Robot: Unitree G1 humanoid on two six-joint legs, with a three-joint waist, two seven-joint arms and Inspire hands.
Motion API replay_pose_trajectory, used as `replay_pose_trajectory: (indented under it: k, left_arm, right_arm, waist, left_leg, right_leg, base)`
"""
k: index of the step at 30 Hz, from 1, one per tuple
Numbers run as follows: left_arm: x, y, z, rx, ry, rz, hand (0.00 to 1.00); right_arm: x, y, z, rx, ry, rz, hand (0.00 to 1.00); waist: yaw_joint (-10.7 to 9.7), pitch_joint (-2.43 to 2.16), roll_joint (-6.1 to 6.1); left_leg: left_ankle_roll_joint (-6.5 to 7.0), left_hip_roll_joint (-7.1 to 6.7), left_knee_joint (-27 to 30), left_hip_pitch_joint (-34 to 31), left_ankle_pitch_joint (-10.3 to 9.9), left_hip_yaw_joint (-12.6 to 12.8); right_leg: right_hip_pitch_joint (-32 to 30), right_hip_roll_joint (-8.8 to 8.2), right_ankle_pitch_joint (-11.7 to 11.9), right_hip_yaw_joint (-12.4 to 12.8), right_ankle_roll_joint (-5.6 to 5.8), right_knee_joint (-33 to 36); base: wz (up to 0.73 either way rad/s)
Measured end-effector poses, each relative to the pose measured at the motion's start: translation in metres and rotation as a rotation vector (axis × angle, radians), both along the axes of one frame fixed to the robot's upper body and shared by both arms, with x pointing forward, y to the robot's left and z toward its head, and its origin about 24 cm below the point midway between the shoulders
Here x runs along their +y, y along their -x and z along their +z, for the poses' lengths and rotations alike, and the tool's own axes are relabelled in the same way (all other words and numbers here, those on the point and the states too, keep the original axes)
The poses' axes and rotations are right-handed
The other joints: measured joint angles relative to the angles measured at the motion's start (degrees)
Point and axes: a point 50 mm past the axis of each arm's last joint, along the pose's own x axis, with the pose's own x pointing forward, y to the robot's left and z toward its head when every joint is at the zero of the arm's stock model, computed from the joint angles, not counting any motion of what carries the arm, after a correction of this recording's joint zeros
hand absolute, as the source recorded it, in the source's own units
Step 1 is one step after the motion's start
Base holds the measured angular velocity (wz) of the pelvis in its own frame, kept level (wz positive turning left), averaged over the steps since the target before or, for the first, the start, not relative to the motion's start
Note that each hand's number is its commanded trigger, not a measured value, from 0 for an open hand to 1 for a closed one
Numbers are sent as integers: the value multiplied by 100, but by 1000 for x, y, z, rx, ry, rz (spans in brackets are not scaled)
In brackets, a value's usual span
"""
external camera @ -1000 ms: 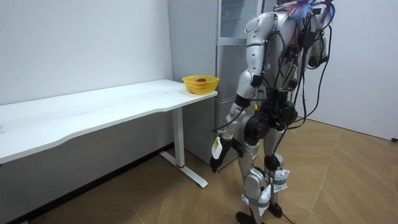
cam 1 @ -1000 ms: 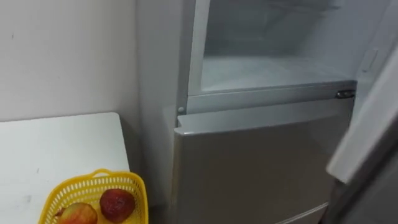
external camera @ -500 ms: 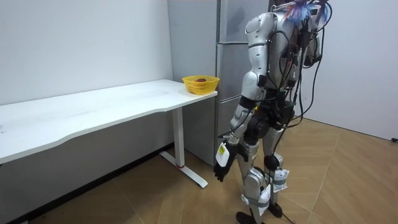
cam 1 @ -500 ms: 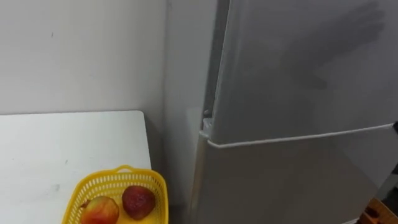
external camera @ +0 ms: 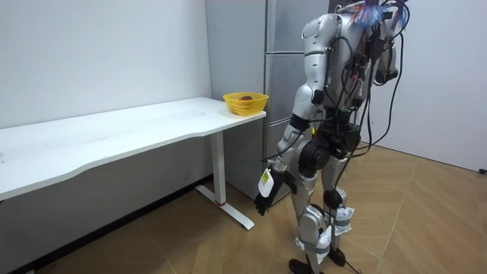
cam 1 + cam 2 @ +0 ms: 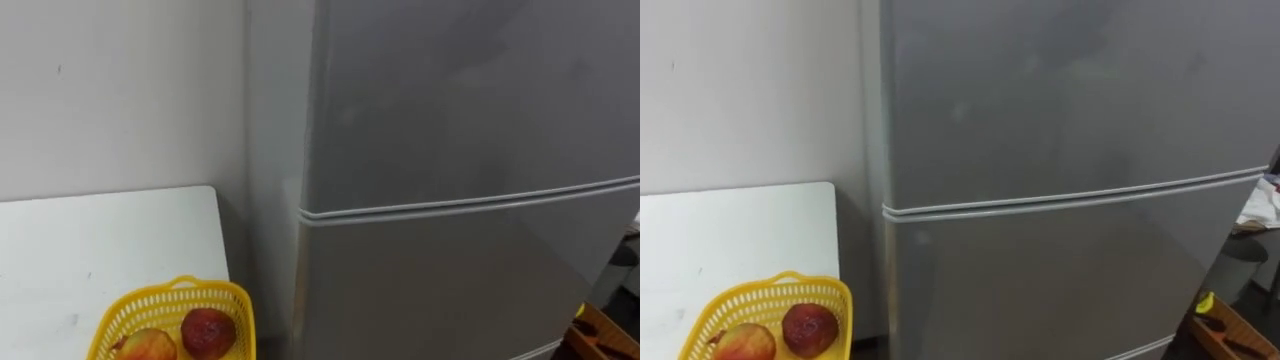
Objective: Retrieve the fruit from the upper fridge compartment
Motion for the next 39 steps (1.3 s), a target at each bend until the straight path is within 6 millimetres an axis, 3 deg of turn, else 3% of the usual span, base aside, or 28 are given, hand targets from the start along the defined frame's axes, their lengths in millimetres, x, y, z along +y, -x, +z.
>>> replay_pose_trajectory:
  k: [8, 13, 17, 20, 21, 22, 23, 24, 28, 31, 39]
  left_arm:
    - [-1, -3, 0, 0, 9, -19, 0]
    - [0, -8, 0, -18, -6, -21, 0]
    - [-2, -13, 0, -22, -24, -48, 0]
    - [-6, -21, 0, -41, -26, -69, 0]
    - [-8, -23, -1, -46, -24, -69, 0]
    - [-9, -23, -1, -48, -21, -65, 0]
    - [-12, -22, -2, -46, -13, -54, 0]
    - [-14, -20, -3, -41, -7, -51, 0]
    - [-17, -12, -4, -19, -1, -44, 0]
    - [-22, -2, -5, 0, 16, -33, 0]
    - [-23, 7, -5, 17, 28, -2, 0]
  right_arm:
    - [-13, 1, -14, 26, -74, -53, 0]
    - [-24, 7, -32, 74, -151, -97, 0]
    - [-29, 14, -82, 210, -311, -165, 0]
    - [-27, 18, -143, 394, -501, -185, 0]
    - [-25, 23, -170, 463, -615, -189, 0]
    - [-24, 27, -183, 498, -672, -195, 0]
    - [-20, 34, -209, 580, -770, -212, 0]
    - [-16, 42, -234, 662, -861, -227, 0]
    - [1, 82, -303, 861, -1207, -292, 0]
    - [9, 102, -324, 921, -1324, -349, 0]
    - [32, 137, -357, 1076, -1509, -441, 0]
  waist:
    - [-41, 36, -63]
    - [-23, 10, -42]
    - [71, 2, 40]
    - [68, 9, 204]
    - [87, -14, 248]
    - [107, -25, 289]
    - [154, 0, 333]
    - [164, -2, 412]
    - [187, 1, 456]
    - [172, 3, 434]
    - [194, -2, 381]
  left_leg:
    - [-7, 10, -1, 1, 4, 10]
    - [-6, 9, 2, -125, 3, 21]
    - [-6, 12, -1, -180, 2, 32]
    - [3, 11, -5, -173, -3, 19]
    - [3, 13, -31, -145, -3, 10]
    - [3, 14, -55, -131, -3, 9]
    - [3, 8, -87, -99, -3, 8]
    - [4, 5, -83, -78, -3, 7]
    - [8, -56, -35, -19, 3, -45]
    - [8, -55, 3, -27, 3, -86]
    - [9, -79, 14, 8, 5, -213]
  right_leg:
    - [-17, 42, 2, 41, -6, 1]
    - [-111, 49, 24, 36, -5, -12]
    - [-101, 42, 38, -1, -4, -7]
    - [-85, -14, 40, -84, 0, 8]
    - [-64, -19, 39, -79, 2, 9]
    - [-59, -17, 38, -60, 4, 7]
    - [-47, -17, 36, -45, 6, 7]
    - [-38, -18, 30, -9, 10, 11]
    - [-39, -57, -133, 10, 31, 127]
    - [-8, -57, -127, -3, 31, 87]
    - [92, -74, -122, -113, 31, 46]
  base:
    - [-1]
    - [0]
    - [0]
    - [5]
    - [3]
    - [0]
    - [-6]
    - [-6]
    - [8]
    - [4]
    - [7]
